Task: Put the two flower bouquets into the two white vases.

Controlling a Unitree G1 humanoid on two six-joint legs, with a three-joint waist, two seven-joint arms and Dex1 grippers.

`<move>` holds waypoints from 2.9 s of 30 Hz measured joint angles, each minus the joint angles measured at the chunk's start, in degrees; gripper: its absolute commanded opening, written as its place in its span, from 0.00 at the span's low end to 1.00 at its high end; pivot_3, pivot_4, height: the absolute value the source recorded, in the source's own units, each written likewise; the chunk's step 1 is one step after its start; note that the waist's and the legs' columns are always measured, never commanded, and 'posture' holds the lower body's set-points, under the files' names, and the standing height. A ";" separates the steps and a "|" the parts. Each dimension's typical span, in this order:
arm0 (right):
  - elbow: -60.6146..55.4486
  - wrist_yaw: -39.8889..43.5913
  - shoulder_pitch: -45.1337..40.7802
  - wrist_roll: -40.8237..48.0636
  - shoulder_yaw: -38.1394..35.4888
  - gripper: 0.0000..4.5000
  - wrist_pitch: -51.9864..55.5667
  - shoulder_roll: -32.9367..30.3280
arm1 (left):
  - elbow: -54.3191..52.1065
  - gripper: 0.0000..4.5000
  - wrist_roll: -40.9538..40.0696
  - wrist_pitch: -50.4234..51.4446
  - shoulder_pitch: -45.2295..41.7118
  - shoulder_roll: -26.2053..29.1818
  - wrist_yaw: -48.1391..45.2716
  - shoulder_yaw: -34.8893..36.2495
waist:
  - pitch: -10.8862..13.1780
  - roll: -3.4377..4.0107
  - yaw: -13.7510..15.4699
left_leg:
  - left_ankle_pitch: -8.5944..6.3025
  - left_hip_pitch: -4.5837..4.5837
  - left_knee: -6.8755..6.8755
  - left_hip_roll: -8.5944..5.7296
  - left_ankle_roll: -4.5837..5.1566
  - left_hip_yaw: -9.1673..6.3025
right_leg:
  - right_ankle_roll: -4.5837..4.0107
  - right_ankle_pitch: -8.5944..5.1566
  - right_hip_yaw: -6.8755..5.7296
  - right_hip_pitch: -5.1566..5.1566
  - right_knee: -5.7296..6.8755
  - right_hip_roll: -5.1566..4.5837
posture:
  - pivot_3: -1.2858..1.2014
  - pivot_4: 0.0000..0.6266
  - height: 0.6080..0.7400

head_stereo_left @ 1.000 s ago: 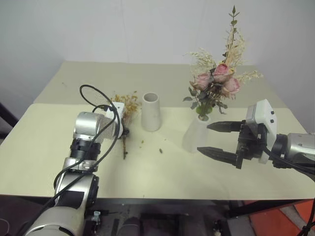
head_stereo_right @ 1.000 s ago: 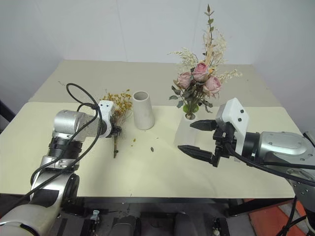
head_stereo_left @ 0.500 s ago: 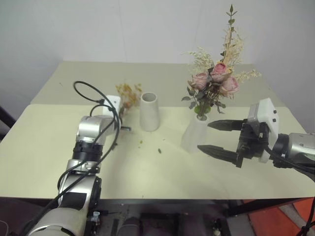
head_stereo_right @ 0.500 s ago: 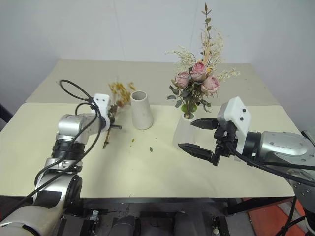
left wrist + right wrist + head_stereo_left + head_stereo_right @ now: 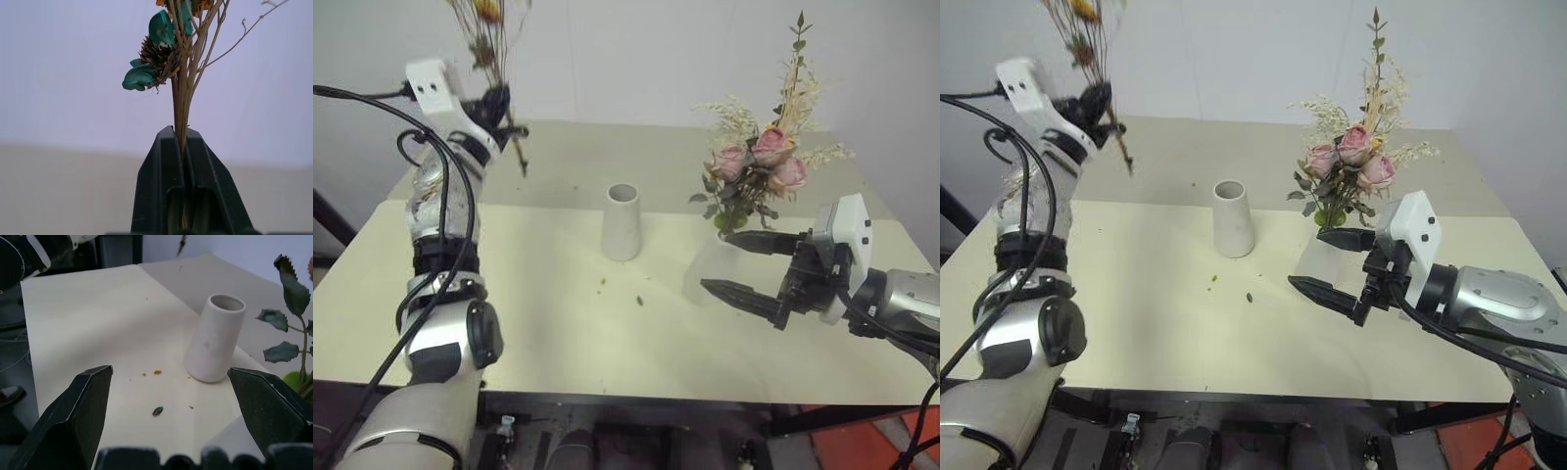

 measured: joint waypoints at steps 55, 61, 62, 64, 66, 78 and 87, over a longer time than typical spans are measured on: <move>-12.38 -16.24 12.14 -2.80 -1.07 1.00 -1.38 6.76 | 29.59 0.24 5.82 -13.74 -5.34 -10.09 -28.61 1.14 | -0.01 -0.01 -1.42 | 0.00 0.09 0.02 0.03 0.01 -0.03 | 0.09 0.00 0.05 0.05 0.06 0.07 | 0.52 0.24 1.00; -12.51 -16.16 12.40 -3.73 -0.89 1.00 -1.59 6.77 | 29.58 0.65 5.85 -14.04 -4.17 -9.91 -32.21 0.99 | -0.01 -0.01 -1.41 | 0.01 0.09 0.02 0.03 0.01 -0.03 | 0.08 0.00 0.05 0.05 0.06 0.07 | 0.52 0.24 1.00; -12.51 -16.10 12.42 -3.88 -0.81 1.00 -1.72 6.77 | 29.55 0.73 5.89 -14.07 -3.72 -9.79 -33.60 0.73 | -0.01 -0.01 -1.42 | 0.01 0.09 0.02 0.02 0.01 -0.03 | 0.07 0.01 0.05 0.05 0.06 0.07 | 0.52 0.24 1.00; -12.51 -15.97 12.42 -4.07 -0.48 1.00 -1.91 6.77 | 29.49 0.86 6.09 -14.11 -2.90 -9.51 -36.17 0.09 | -0.01 -0.01 -1.42 | 0.01 0.09 0.02 0.02 0.01 -0.03 | 0.05 0.02 0.05 0.05 0.06 0.07 | 0.52 0.24 1.00; -12.49 -15.73 12.41 -4.27 -0.17 1.00 -2.16 6.77 | 29.25 0.99 6.47 -14.16 -2.42 -9.20 -37.84 -0.17 | -0.01 -0.01 -1.41 | 0.01 0.09 0.03 0.02 0.01 -0.03 | 0.06 0.02 0.05 0.05 0.07 0.07 | 0.52 0.24 1.00; -11.03 -13.16 12.20 -7.37 2.13 1.00 -3.83 7.05 | 24.03 0.99 6.64 -14.17 3.43 -4.11 -47.65 -1.88 | -0.01 -0.01 -1.45 | 0.01 0.11 0.04 0.03 0.02 -0.03 | 0.02 0.04 0.05 0.06 0.09 0.08 | 0.52 0.24 1.00; -7.62 -9.88 10.22 -10.19 4.81 1.00 -5.90 7.46 | 17.57 0.99 11.66 -11.82 6.63 3.07 -48.51 -10.46 | -0.01 -0.01 -1.47 | 0.01 0.13 0.06 0.05 0.02 -0.04 | 0.05 0.02 0.06 0.06 0.12 0.09 | 0.52 0.24 1.00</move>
